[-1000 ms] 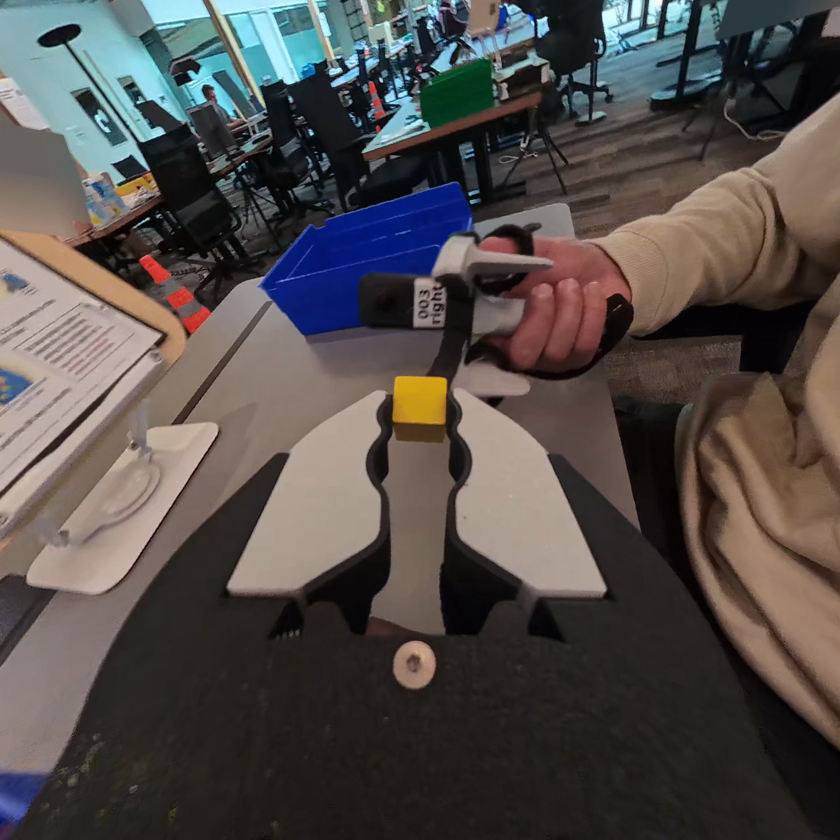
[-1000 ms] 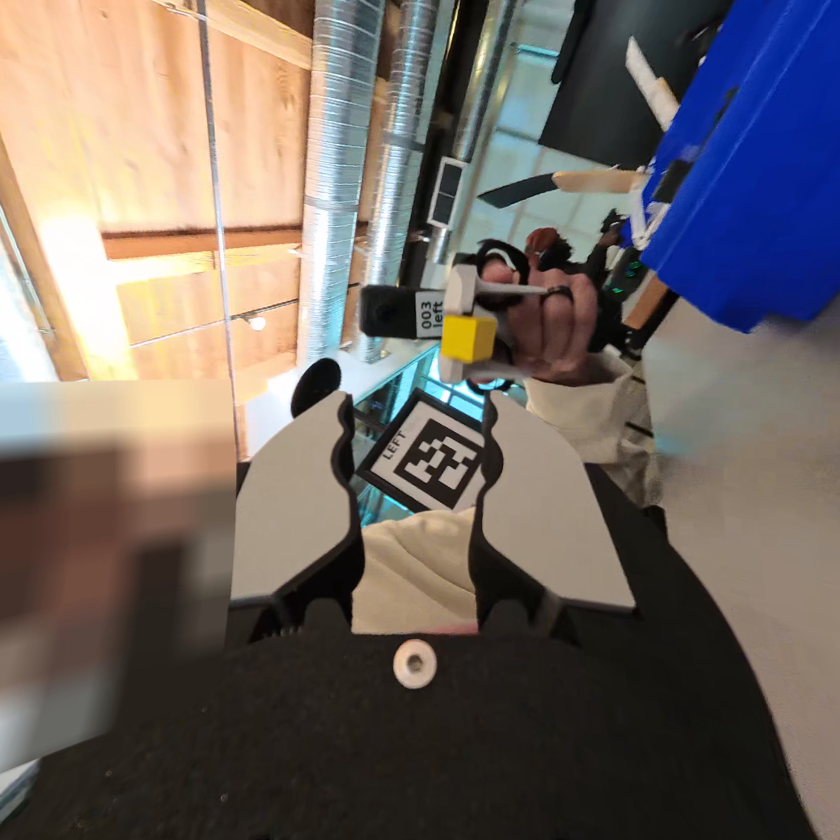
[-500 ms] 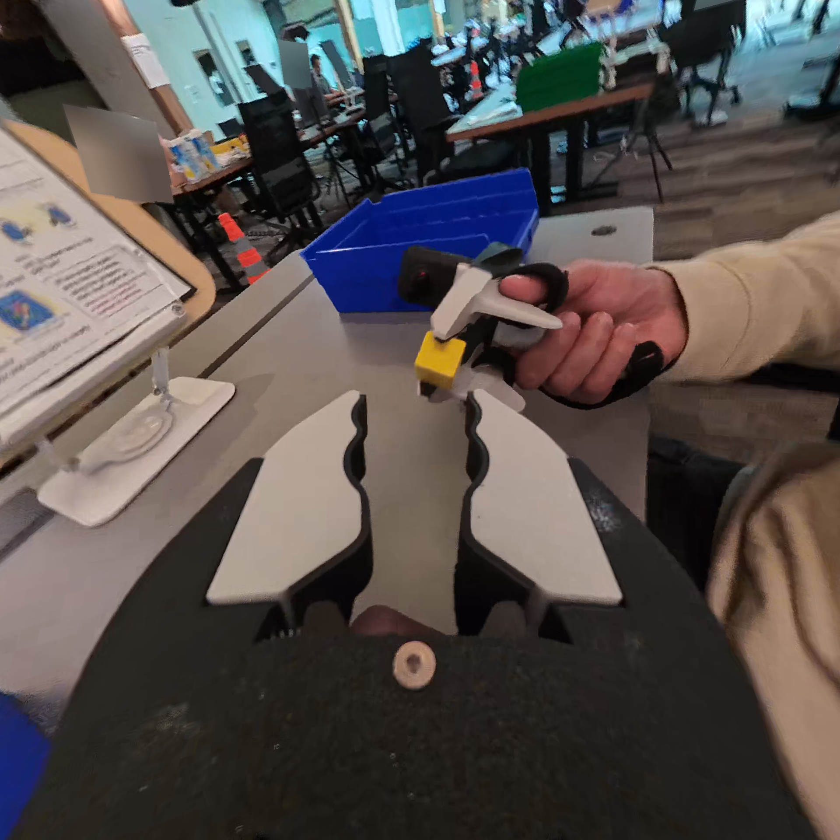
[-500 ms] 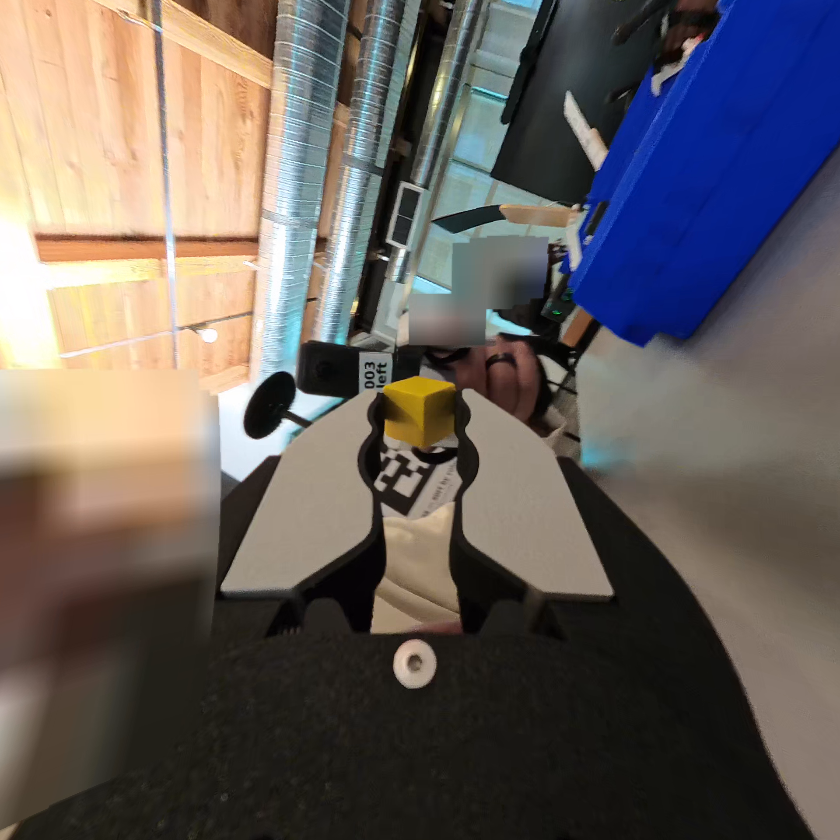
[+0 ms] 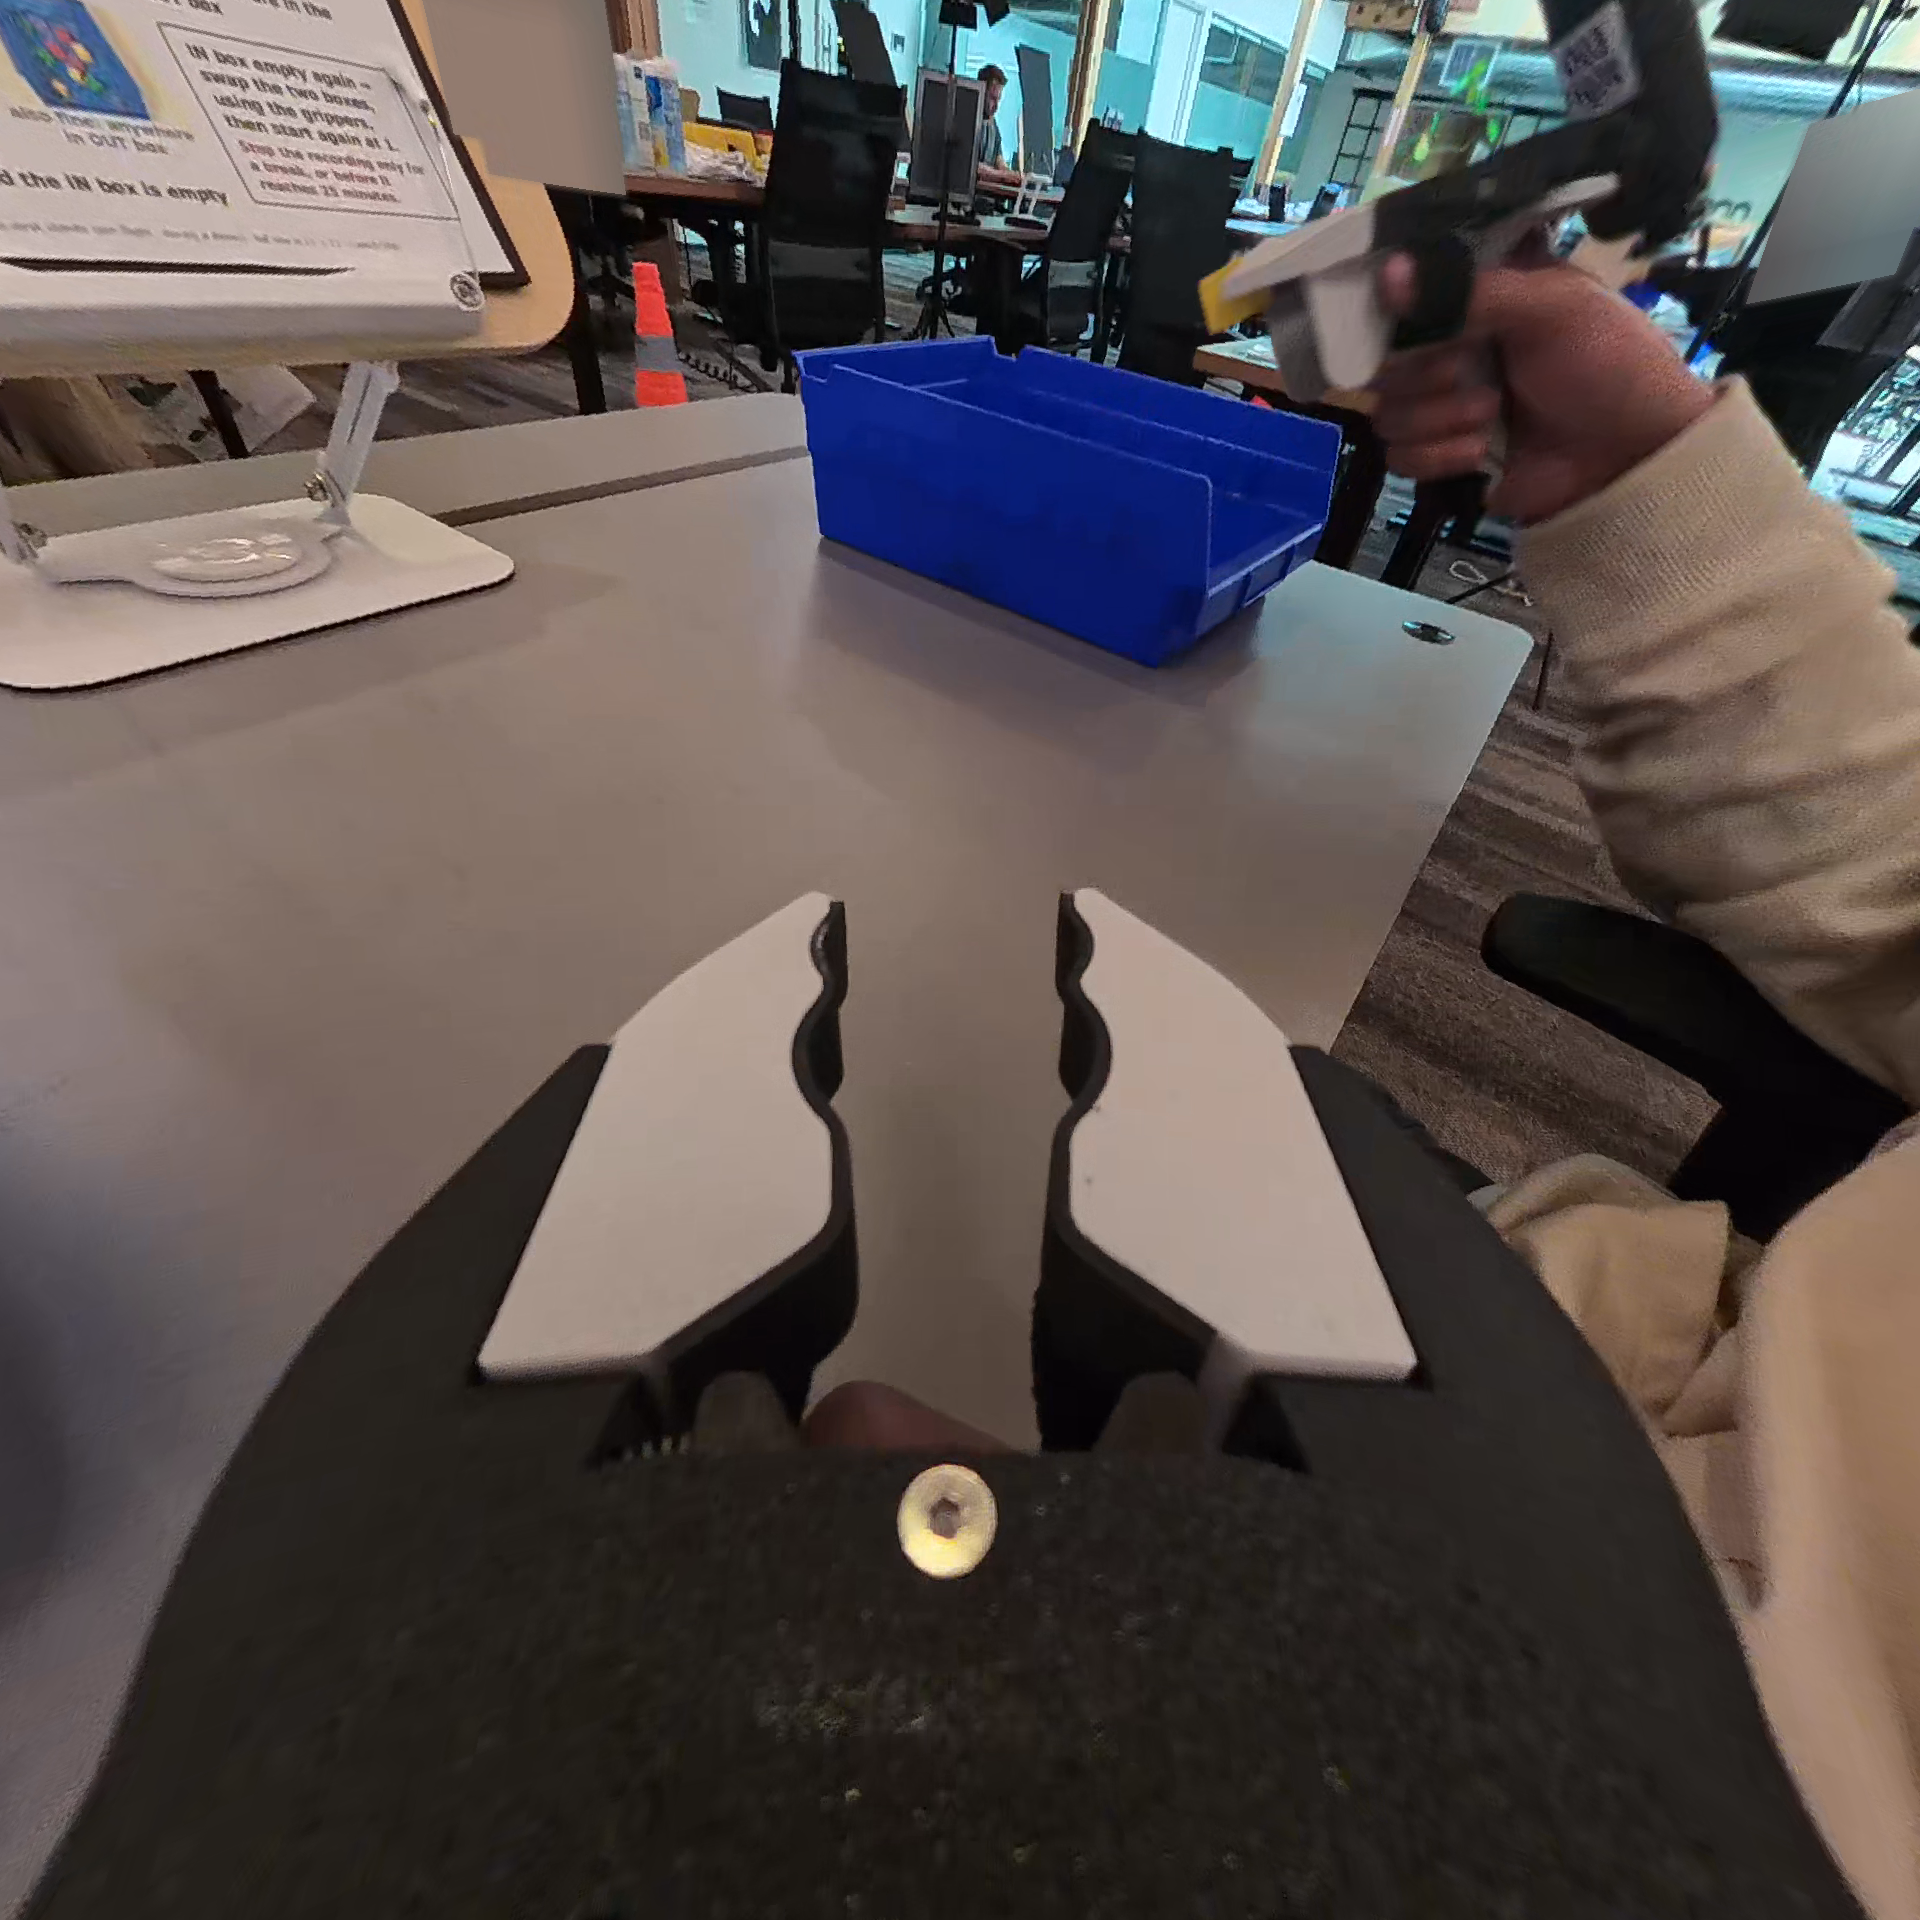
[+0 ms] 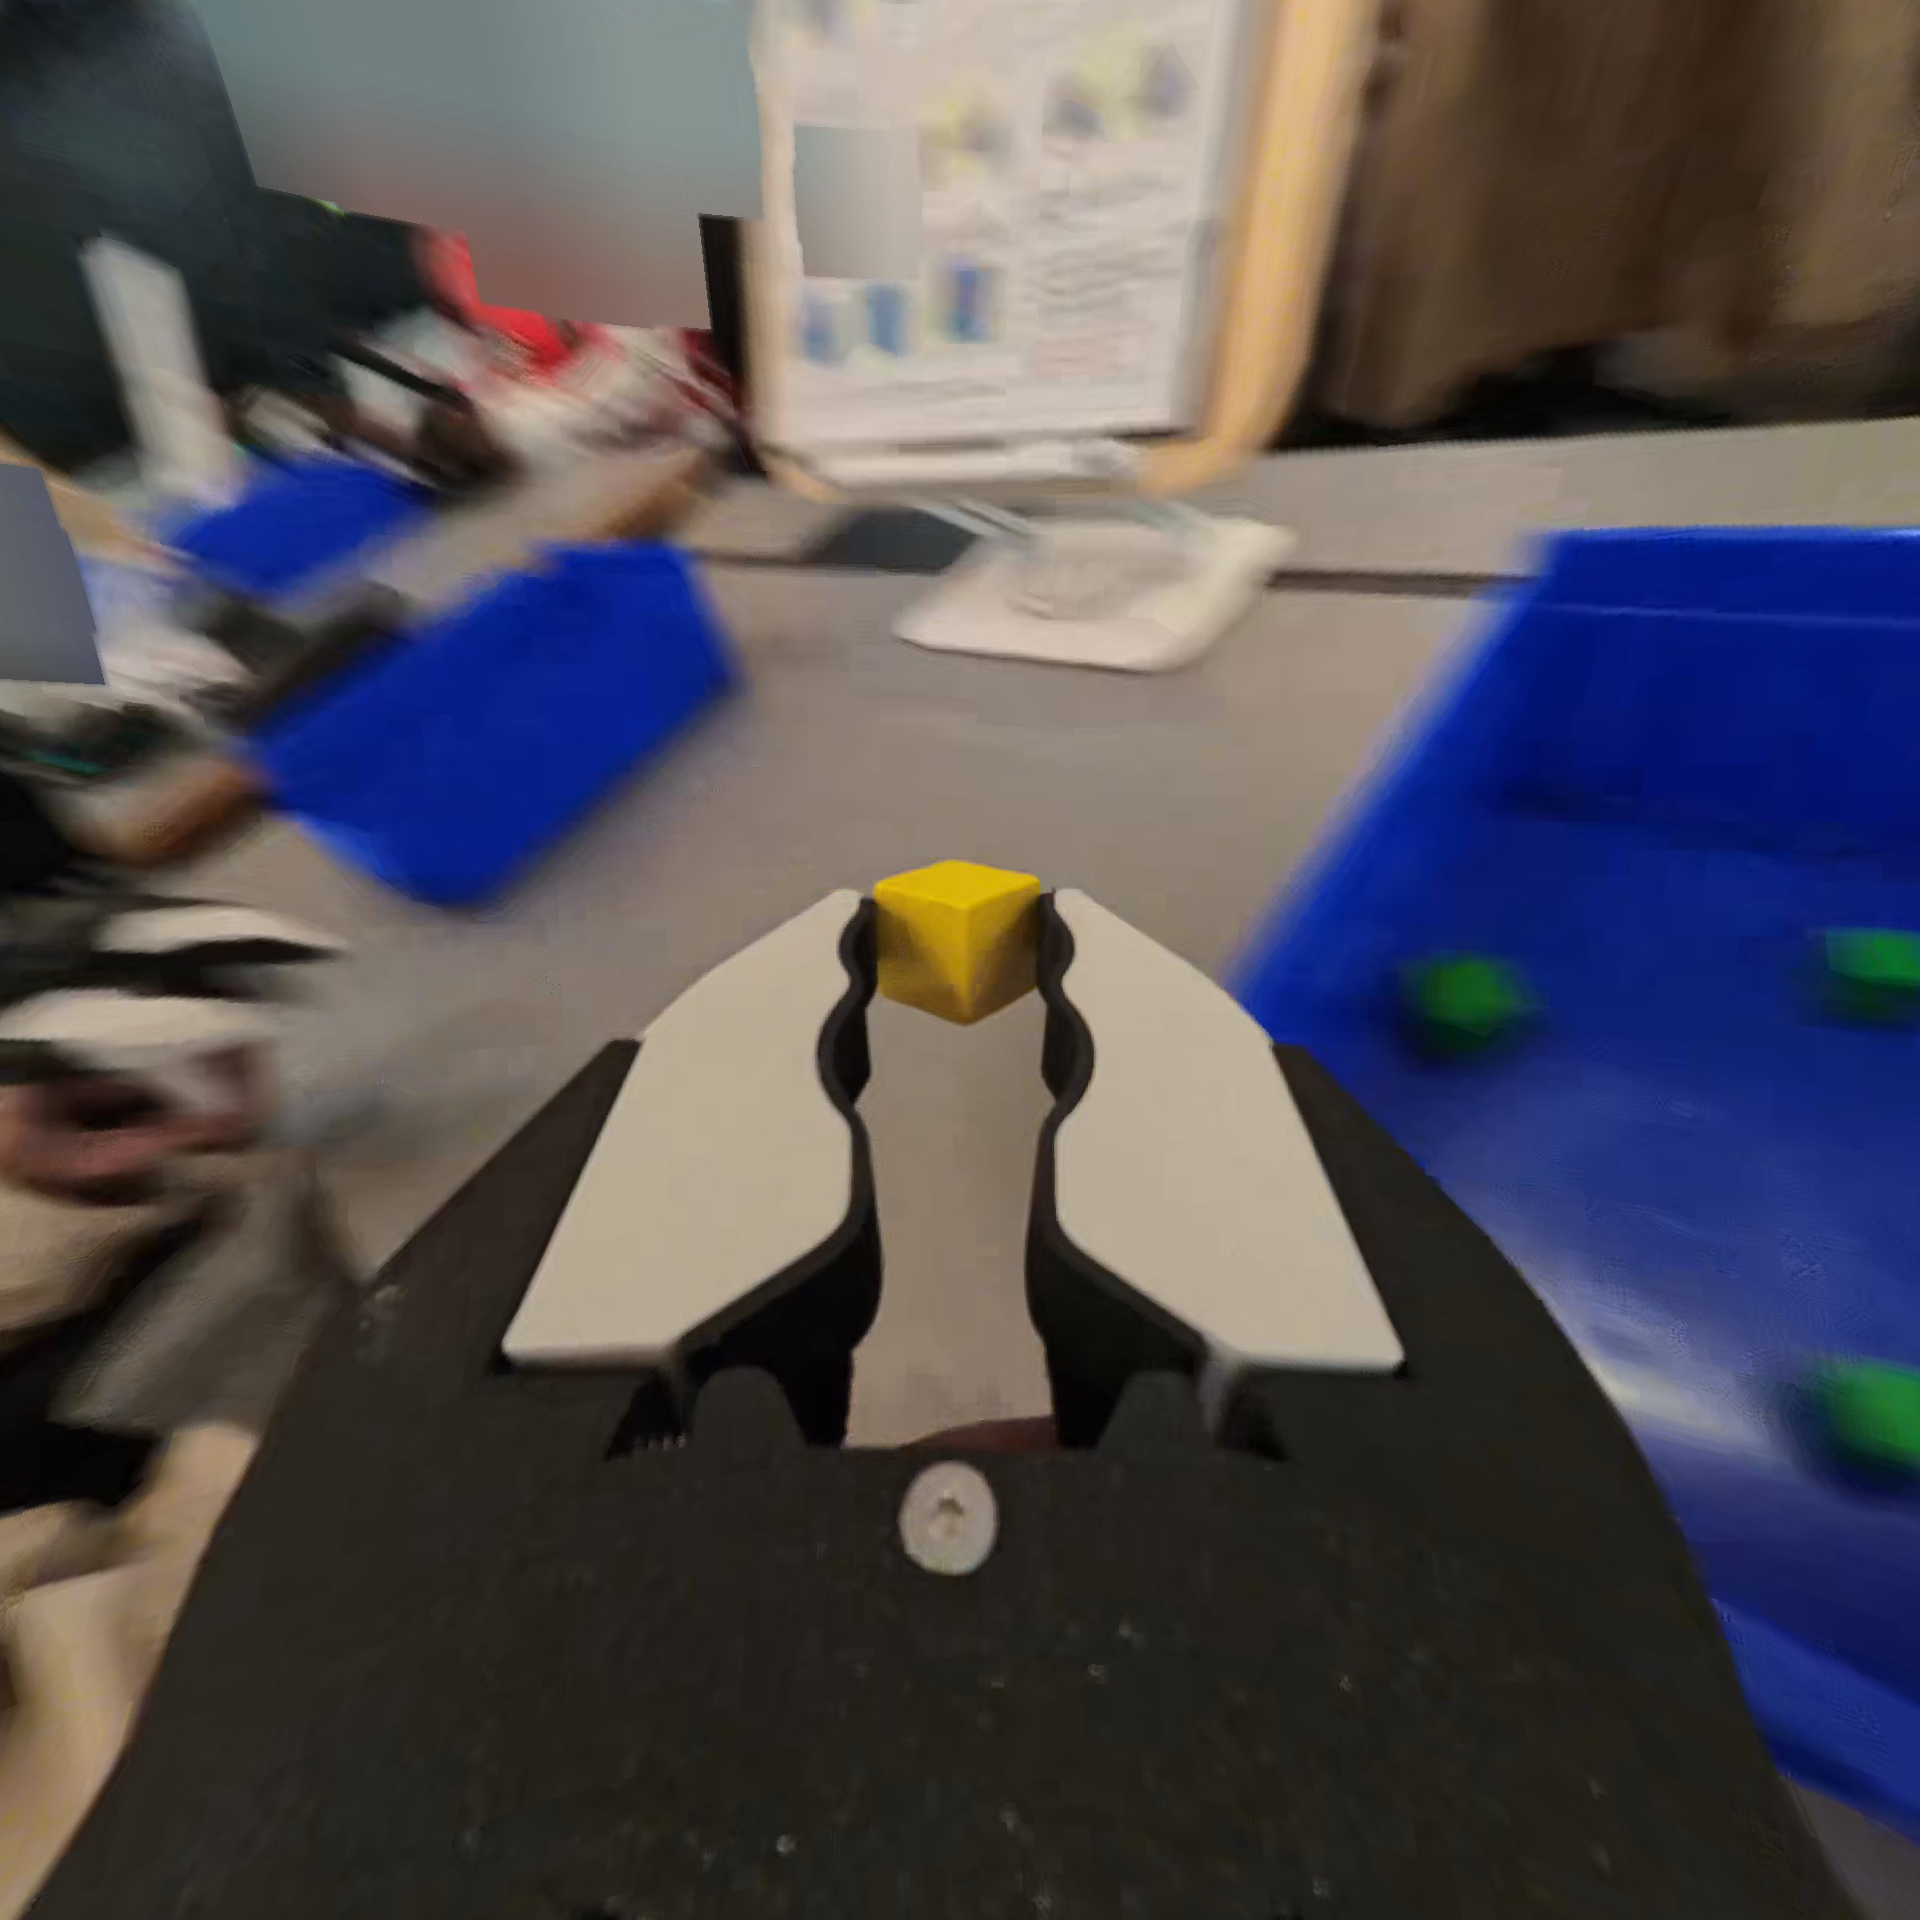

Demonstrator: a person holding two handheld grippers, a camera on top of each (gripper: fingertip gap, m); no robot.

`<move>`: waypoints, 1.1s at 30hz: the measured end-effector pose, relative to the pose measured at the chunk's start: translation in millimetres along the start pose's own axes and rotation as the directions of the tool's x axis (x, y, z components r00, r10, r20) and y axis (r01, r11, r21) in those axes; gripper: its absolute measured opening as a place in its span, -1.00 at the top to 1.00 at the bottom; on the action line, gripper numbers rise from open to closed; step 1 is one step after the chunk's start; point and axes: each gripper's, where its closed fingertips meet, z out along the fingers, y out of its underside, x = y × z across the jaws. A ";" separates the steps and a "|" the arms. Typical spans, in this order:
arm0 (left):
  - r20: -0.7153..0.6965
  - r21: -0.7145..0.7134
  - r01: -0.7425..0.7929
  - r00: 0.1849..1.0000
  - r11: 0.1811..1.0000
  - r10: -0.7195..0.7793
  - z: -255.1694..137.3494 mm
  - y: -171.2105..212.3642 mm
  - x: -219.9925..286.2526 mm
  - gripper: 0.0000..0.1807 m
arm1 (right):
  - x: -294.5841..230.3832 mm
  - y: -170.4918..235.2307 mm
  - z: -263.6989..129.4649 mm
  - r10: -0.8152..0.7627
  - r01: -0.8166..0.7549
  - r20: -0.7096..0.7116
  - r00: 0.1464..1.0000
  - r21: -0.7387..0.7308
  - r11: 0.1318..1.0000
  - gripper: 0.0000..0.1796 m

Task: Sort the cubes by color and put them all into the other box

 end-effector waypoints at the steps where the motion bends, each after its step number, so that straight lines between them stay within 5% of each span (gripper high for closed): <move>1: -0.004 -0.009 -0.003 1.000 1.000 0.003 1.9 1.3 1.3 0.58 | 42.1 1.8 -3.3 -0.048 0.038 -0.126 0.991 -0.082 0.996 0.67; 3: -0.020 -0.019 -0.022 1.000 1.000 0.022 5.5 3.5 5.8 0.58 | 120.6 17.8 -1.6 -0.100 0.009 -0.307 0.946 -0.286 0.958 0.67; 8: -0.026 -0.052 -0.079 0.997 0.996 0.078 9.7 9.5 12.3 0.58 | 202.2 77.6 39.2 -0.072 -0.170 -0.338 0.939 -0.634 0.755 0.67; 13: 0.000 -0.070 -0.134 0.991 0.989 0.134 5.8 13.2 11.3 0.57 | 218.5 101.0 52.1 -0.105 -0.223 -0.366 0.925 -0.744 0.630 0.66; 16: 0.009 -0.084 -0.139 0.990 0.987 0.140 3.5 16.6 8.9 0.56 | 222.0 88.2 47.3 -0.112 -0.239 -0.407 0.906 -0.712 0.661 0.58; 18: 0.018 -0.082 -0.133 0.991 0.988 0.135 1.4 16.0 6.5 0.56 | 201.8 61.3 42.1 -0.102 -0.177 -0.377 0.921 -0.635 0.752 0.57; 21: 0.058 -0.081 -0.120 0.991 0.990 0.125 -2.3 12.0 -1.6 0.57 | 133.7 4.9 30.7 -0.068 -0.036 -0.310 0.948 -0.318 0.947 0.55; 24: 0.104 -0.111 -0.098 0.989 0.989 0.109 -3.4 13.3 -12.9 0.57 | 7.7 -5.7 29.6 0.001 -0.001 -0.001 1.000 0.072 0.997 0.57; 27: 0.137 -0.151 -0.085 0.985 0.985 0.106 -2.2 19.6 -22.2 0.57 | -94.3 53.3 42.4 0.075 -0.107 0.264 0.962 0.106 0.989 0.56; 33: 0.087 -0.260 -0.081 0.990 0.962 0.107 2.9 42.4 -18.8 0.56 | -156.5 123.0 69.3 0.009 0.012 0.343 0.939 -0.062 0.998 0.57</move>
